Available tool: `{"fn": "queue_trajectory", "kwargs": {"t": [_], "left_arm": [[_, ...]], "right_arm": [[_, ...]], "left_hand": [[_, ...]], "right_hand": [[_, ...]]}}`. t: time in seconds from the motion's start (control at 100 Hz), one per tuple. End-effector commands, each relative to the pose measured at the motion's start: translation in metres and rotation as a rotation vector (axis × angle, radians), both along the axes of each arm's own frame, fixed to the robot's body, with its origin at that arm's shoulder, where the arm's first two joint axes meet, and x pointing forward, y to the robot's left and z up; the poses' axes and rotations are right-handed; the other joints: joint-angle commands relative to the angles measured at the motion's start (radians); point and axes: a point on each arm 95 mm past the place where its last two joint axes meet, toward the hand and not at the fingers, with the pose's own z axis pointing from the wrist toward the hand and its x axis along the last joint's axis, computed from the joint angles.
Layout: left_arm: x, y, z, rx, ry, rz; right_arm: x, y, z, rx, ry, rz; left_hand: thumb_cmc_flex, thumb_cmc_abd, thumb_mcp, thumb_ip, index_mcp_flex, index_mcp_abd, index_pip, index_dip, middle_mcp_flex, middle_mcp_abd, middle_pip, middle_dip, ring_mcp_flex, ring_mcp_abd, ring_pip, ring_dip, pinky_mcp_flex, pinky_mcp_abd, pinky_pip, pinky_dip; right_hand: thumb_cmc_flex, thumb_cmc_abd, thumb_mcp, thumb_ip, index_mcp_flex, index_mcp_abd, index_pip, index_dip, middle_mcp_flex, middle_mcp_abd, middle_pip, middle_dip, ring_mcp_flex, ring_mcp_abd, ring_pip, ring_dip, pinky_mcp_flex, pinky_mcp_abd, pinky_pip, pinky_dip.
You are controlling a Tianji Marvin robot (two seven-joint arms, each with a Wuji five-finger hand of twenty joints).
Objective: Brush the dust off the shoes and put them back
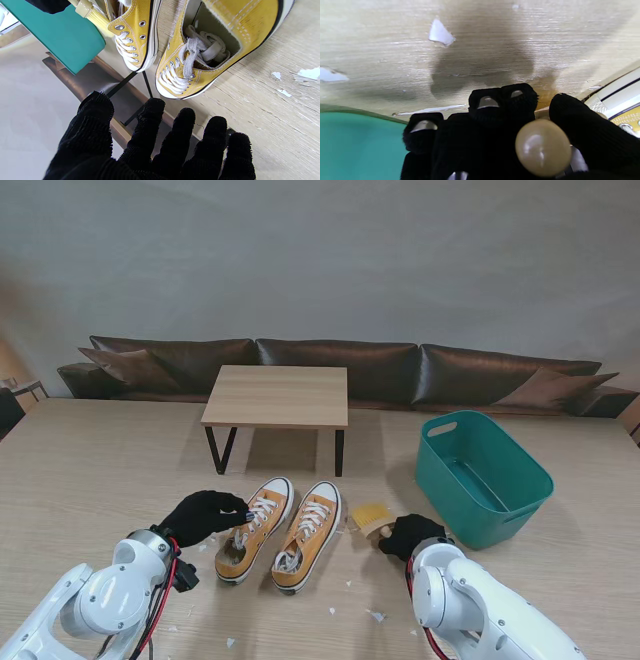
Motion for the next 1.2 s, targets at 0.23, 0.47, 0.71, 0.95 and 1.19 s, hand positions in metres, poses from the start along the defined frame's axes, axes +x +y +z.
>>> {"fn": "queue_trajectory", "kwargs": {"t": [0.23, 0.47, 0.71, 0.95, 1.19], "left_arm": [[-0.002, -0.001, 0.0, -0.004, 0.011, -0.004], [-0.003, 0.0, 0.001, -0.003, 0.004, 0.002], [-0.004, 0.0, 0.001, -0.003, 0.003, 0.002], [-0.004, 0.0, 0.001, -0.004, 0.001, 0.007], [-0.004, 0.0, 0.001, -0.001, 0.004, 0.008]], "right_arm": [[-0.011, 0.004, 0.007, 0.133, -0.005, -0.048], [-0.014, 0.004, 0.025, 0.207, -0.064, -0.062], [-0.01, 0.025, 0.048, 0.239, -0.112, 0.011], [-0.001, 0.059, 0.061, 0.205, -0.113, 0.11], [0.014, 0.085, 0.057, 0.134, -0.085, 0.149]], "left_hand": [[0.025, 0.046, -0.03, 0.032, 0.019, 0.011, -0.004, 0.002, -0.002, 0.014, 0.0, 0.008, 0.017, 0.021, 0.014, 0.015, -0.013, 0.016, -0.032, 0.019], [0.027, 0.046, -0.034, 0.033, 0.02, 0.011, -0.004, 0.002, -0.001, 0.014, 0.001, 0.008, 0.018, 0.022, 0.014, 0.015, -0.014, 0.016, -0.032, 0.019], [0.029, 0.047, -0.037, 0.033, 0.018, 0.012, -0.005, 0.001, -0.003, 0.015, 0.0, 0.008, 0.017, 0.022, 0.014, 0.015, -0.014, 0.016, -0.032, 0.02], [0.03, 0.047, -0.039, 0.034, 0.019, 0.011, -0.004, 0.001, -0.002, 0.013, 0.001, 0.008, 0.017, 0.023, 0.014, 0.015, -0.014, 0.018, -0.032, 0.02], [0.03, 0.049, -0.041, 0.034, 0.019, 0.012, -0.004, 0.001, -0.001, 0.014, 0.001, 0.008, 0.018, 0.023, 0.015, 0.015, -0.013, 0.016, -0.032, 0.02]], "right_hand": [[0.057, 0.028, 0.137, 0.002, 0.143, 0.199, 0.061, -0.052, 0.121, 0.09, 0.205, -0.017, -0.045, -0.096, 0.079, 0.028, 0.484, -0.001, 0.242, 0.071], [0.068, 0.027, 0.123, 0.002, 0.141, 0.203, 0.052, -0.064, 0.12, 0.095, 0.199, -0.024, -0.045, -0.088, 0.078, 0.025, 0.482, 0.003, 0.242, 0.068], [0.064, 0.036, 0.106, 0.005, 0.137, 0.19, 0.045, -0.065, 0.119, 0.093, 0.192, -0.025, -0.045, -0.097, 0.075, 0.019, 0.48, 0.005, 0.242, 0.057], [0.058, 0.039, 0.1, 0.007, 0.136, 0.179, 0.039, -0.061, 0.119, 0.087, 0.184, -0.023, -0.044, -0.105, 0.073, 0.013, 0.479, 0.004, 0.242, 0.039], [0.053, 0.04, 0.099, 0.009, 0.136, 0.171, 0.036, -0.056, 0.119, 0.079, 0.179, -0.019, -0.044, -0.112, 0.073, 0.01, 0.478, -0.001, 0.242, 0.026]]}}
